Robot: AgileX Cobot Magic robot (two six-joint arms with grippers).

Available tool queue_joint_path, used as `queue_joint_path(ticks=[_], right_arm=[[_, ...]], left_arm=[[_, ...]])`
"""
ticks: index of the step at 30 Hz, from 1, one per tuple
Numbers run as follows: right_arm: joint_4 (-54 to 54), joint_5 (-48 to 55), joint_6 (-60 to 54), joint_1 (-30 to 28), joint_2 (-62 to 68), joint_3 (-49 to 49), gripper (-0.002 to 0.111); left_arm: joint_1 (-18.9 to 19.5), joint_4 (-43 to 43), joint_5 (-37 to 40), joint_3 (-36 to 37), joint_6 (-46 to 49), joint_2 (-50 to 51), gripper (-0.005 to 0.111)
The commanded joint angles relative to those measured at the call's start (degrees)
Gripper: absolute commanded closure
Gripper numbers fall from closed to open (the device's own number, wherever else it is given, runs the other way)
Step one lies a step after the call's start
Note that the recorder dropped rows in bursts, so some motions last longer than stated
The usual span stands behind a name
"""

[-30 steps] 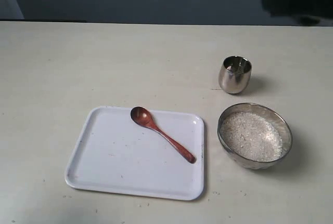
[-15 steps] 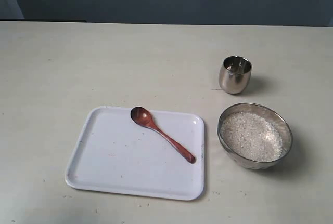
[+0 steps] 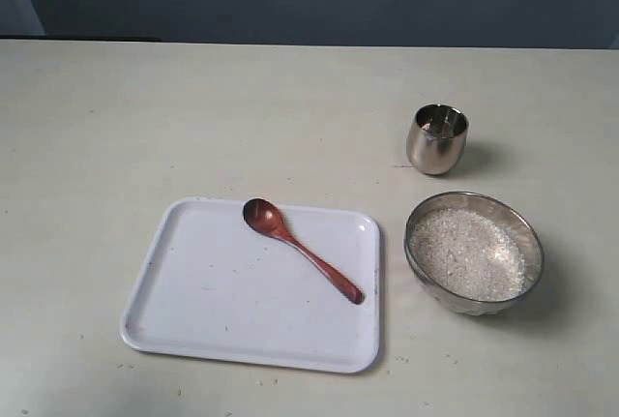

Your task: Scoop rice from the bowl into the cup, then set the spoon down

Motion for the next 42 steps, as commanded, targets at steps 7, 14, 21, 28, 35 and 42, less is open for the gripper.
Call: queue_joint_path(ticks=[7, 14, 21, 28, 35, 42], right_arm=[[4.2, -19.1, -0.2, -0.3, -0.4, 9.0, 0.066], [-1.6, -18.0, -0.2, -0.3, -0.4, 9.0, 0.066], [0.6, -10.6, -0.2, -0.3, -0.4, 9.0, 0.066], [0.7, -10.1, 0.0, -0.3, -0.4, 9.0, 0.066], [0.7, -10.1, 0.0, -0.3, -0.4, 9.0, 0.066], [0.7, -10.2, 0.0, -0.3, -0.4, 9.0, 0.066]], left_arm=[[-0.4, 0.3, -0.7, -0.1, -0.1, -0.3, 0.106], [-0.4, 0.3, -0.7, -0.1, -0.1, -0.3, 0.106], [-0.4, 0.3, -0.7, -0.1, -0.1, -0.3, 0.106], [-0.4, 0.3, -0.7, -0.1, -0.1, -0.3, 0.106], [-0.4, 0.3, -0.7, -0.1, -0.1, -0.3, 0.106], [-0.4, 0.3, -0.7, -0.1, -0.1, -0.3, 0.106]])
